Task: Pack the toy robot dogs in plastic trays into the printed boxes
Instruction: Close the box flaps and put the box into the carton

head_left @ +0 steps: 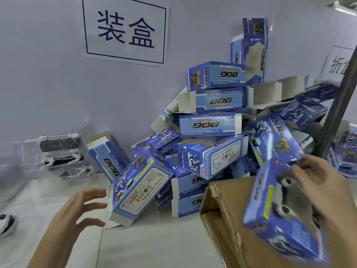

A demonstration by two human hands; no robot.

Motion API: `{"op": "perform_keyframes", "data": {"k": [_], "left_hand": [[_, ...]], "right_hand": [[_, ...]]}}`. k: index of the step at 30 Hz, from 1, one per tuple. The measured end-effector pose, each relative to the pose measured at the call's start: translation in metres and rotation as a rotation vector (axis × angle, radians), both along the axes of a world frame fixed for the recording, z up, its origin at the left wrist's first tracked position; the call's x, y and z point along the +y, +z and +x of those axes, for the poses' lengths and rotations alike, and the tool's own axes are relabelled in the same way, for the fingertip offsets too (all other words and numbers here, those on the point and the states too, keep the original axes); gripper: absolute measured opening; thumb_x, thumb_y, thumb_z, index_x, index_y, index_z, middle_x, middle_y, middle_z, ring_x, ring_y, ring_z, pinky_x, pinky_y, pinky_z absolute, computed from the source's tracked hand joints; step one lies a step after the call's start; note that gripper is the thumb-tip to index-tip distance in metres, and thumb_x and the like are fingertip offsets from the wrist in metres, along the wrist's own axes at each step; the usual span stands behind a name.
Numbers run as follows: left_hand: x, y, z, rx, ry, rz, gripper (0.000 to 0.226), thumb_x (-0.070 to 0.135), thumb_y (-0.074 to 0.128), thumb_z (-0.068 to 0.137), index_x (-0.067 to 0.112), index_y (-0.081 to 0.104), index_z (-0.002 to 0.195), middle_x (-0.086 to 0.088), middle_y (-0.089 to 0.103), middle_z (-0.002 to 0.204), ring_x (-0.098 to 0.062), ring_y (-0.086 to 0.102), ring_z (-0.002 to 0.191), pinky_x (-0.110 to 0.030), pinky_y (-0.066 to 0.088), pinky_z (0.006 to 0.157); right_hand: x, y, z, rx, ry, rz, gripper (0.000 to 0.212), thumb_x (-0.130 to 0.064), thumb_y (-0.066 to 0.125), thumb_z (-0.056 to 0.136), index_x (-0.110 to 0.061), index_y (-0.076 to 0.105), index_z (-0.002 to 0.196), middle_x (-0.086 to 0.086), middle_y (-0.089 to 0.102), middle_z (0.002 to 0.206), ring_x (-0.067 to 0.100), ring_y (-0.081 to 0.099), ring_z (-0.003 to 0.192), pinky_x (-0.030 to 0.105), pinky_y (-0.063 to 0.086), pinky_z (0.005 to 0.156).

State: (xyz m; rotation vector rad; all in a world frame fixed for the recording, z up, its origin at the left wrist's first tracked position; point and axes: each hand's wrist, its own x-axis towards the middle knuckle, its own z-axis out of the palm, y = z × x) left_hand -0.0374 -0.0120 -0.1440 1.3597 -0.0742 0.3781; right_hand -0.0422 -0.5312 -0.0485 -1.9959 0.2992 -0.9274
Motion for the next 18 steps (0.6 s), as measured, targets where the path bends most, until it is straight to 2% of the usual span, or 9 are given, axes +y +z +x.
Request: {"op": "perform_keyframes", "data": {"k": [2,4,6,9,12,15,18], "left_hand": [[0.001,-0.001,-0.002,-0.005,0.006,0.039,0.040,0.037,0.046,0.096,0.013,0.076,0.107,-0.011,0.075,0.113,-0.028,0.072,0.092,-0.038,0.062,0.057],[0.000,0.000,-0.005,-0.022,0.009,0.082,0.035,0.036,0.050,0.096,0.019,0.078,0.107,-0.008,0.075,0.113,-0.029,0.071,0.096,-0.035,0.063,0.060],[-0.002,0.001,-0.008,-0.038,0.026,0.134,0.031,0.034,0.053,0.096,0.019,0.077,0.109,-0.005,0.074,0.113,-0.028,0.071,0.098,-0.034,0.062,0.063],[-0.005,-0.001,-0.010,-0.020,0.082,0.224,0.027,0.032,0.057,0.094,0.022,0.072,0.114,0.001,0.073,0.113,-0.023,0.069,0.101,-0.037,0.061,0.069],[-0.009,-0.005,-0.013,0.055,0.120,0.397,0.038,0.040,0.059,0.090,0.033,0.064,0.127,0.008,0.065,0.129,-0.005,0.065,0.108,-0.039,0.057,0.084],[-0.011,-0.011,-0.014,0.142,0.089,0.512,0.049,0.049,0.056,0.089,0.039,0.055,0.136,0.013,0.055,0.139,-0.007,0.057,0.124,-0.039,0.053,0.097],[-0.012,-0.018,-0.012,0.173,0.079,0.591,0.045,0.046,0.055,0.097,0.041,0.050,0.140,0.012,0.050,0.143,-0.007,0.053,0.128,-0.023,0.049,0.093]], "right_hand": [[0.036,0.014,-0.006,-0.092,-0.008,-0.138,0.033,-0.032,0.069,0.094,-0.037,0.062,0.126,-0.008,0.071,0.113,-0.001,0.065,0.100,0.005,0.041,0.082],[0.087,0.026,-0.013,-0.180,0.101,-0.230,0.032,-0.035,0.067,0.095,-0.039,0.062,0.126,-0.020,0.066,0.121,-0.016,0.057,0.108,0.007,0.041,0.085],[0.139,0.029,-0.017,-0.182,0.236,-0.304,0.032,-0.036,0.067,0.094,-0.040,0.062,0.126,-0.026,0.063,0.123,-0.016,0.053,0.115,0.007,0.039,0.090],[0.203,0.016,-0.013,-0.036,0.440,-0.352,0.037,-0.039,0.068,0.095,-0.042,0.057,0.131,-0.027,0.056,0.126,-0.011,0.048,0.115,-0.001,0.032,0.090],[0.252,-0.003,0.005,0.074,0.534,-0.441,0.050,-0.043,0.065,0.097,-0.041,0.044,0.143,-0.020,0.047,0.132,-0.007,0.042,0.112,0.008,0.035,0.090],[0.287,-0.018,0.026,0.105,0.533,-0.428,0.072,-0.052,0.062,0.098,-0.035,0.023,0.157,-0.010,0.033,0.153,0.010,0.039,0.139,0.031,0.044,0.110],[0.306,-0.032,0.045,0.075,0.466,-0.416,0.093,-0.062,0.060,0.095,-0.026,0.007,0.163,0.001,0.021,0.167,0.020,0.022,0.154,0.041,0.034,0.122]]}}
